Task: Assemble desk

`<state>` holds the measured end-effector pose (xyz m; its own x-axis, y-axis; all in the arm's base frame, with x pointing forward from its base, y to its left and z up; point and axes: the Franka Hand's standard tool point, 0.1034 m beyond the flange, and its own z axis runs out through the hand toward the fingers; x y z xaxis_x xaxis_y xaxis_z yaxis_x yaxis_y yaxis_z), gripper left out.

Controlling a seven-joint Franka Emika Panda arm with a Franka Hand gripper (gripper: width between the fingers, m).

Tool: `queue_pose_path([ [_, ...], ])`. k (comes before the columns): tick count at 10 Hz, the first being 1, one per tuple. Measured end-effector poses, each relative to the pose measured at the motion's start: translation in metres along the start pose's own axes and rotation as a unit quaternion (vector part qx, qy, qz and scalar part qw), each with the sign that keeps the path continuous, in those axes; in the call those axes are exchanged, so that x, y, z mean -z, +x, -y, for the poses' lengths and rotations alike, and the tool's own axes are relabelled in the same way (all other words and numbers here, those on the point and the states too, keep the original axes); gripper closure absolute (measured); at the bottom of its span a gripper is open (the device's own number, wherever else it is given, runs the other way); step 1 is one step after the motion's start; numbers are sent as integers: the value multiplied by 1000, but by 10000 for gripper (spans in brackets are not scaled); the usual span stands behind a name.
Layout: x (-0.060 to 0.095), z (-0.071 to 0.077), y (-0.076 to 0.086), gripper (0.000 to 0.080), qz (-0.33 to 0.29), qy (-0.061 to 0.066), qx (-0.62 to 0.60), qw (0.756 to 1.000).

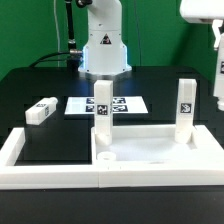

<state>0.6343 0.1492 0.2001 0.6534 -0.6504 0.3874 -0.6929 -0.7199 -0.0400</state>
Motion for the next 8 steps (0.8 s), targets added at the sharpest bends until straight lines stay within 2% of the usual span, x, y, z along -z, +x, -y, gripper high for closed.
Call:
queue_pose_path([
  [2, -2, 1, -3, 511, 7, 1, -1, 1000],
  [3, -4, 3, -5, 511, 6, 10, -3, 1000],
  [4, -12, 2, -11, 511, 4, 31, 0, 1000],
  [5, -18, -4, -11, 511, 4, 26, -1, 1000],
  [7, -23, -5, -8, 511, 1, 24, -2, 1000],
  [8, -24, -9, -5, 511, 3, 17, 2, 1000],
])
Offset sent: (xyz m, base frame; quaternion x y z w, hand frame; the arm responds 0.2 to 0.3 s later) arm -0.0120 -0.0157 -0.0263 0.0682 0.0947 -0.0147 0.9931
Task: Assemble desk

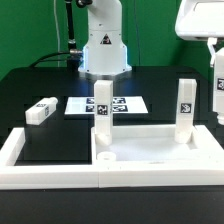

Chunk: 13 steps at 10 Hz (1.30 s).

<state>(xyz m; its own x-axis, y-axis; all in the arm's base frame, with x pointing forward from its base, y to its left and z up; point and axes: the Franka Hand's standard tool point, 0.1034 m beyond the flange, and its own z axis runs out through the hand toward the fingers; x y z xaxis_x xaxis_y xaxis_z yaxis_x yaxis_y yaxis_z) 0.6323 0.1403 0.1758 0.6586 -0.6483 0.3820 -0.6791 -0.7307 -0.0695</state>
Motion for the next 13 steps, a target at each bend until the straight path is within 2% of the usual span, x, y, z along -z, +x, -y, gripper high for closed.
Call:
queue_pose_path([
  [3, -13, -14, 7, 511, 8, -52, -1, 999],
  [4, -19, -18, 9, 511, 7, -63, -1, 998],
  [7, -27, -15, 7, 511, 7, -64, -4, 998],
  [11, -27, -14, 6, 511, 8, -64, -1, 998],
  [12, -22, -14, 6, 511, 2, -80, 5, 997],
  [13, -17, -10, 8, 511, -15, -81, 3, 997],
])
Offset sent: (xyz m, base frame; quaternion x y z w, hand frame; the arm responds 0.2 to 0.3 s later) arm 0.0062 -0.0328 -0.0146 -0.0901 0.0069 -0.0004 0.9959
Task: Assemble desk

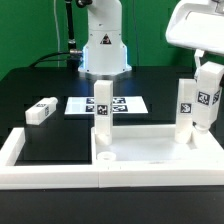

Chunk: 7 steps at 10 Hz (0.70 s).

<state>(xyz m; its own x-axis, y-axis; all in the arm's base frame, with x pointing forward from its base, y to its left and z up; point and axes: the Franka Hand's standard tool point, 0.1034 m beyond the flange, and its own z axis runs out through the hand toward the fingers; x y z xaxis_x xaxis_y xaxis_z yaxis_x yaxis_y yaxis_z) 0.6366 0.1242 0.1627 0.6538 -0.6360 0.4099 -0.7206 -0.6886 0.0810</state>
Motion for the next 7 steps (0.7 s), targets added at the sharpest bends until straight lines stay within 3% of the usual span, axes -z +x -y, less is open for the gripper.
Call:
queue_pose_path([
  [1, 3, 1, 1, 511, -19, -9, -4, 1000],
  [4, 10, 9, 3, 511, -31, 7, -4, 999],
  [5, 8, 13, 1, 511, -33, 25, 0, 999],
  [7, -1, 16, -7, 511, -32, 46, 4, 998],
])
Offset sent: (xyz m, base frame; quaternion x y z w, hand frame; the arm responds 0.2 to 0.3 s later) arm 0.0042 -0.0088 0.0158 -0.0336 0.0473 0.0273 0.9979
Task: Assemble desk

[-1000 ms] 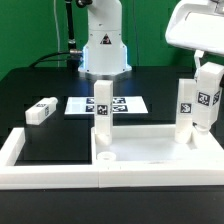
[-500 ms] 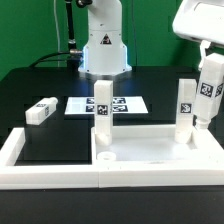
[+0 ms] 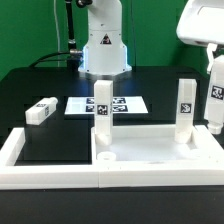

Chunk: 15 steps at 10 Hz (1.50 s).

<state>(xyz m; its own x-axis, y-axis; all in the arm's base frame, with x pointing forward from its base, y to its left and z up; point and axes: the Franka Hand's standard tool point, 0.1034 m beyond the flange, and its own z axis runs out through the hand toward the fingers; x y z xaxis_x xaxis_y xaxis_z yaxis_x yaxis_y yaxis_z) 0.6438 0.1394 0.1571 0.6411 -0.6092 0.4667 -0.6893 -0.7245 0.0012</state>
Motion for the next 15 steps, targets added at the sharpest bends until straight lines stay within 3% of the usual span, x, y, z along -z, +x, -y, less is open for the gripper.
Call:
queue_pose_path([
  [3, -9, -4, -8, 511, 6, -15, -2, 1000],
  [7, -13, -9, -5, 511, 18, -16, -5, 1000],
  [15, -36, -21, 2, 511, 25, -31, -3, 999],
])
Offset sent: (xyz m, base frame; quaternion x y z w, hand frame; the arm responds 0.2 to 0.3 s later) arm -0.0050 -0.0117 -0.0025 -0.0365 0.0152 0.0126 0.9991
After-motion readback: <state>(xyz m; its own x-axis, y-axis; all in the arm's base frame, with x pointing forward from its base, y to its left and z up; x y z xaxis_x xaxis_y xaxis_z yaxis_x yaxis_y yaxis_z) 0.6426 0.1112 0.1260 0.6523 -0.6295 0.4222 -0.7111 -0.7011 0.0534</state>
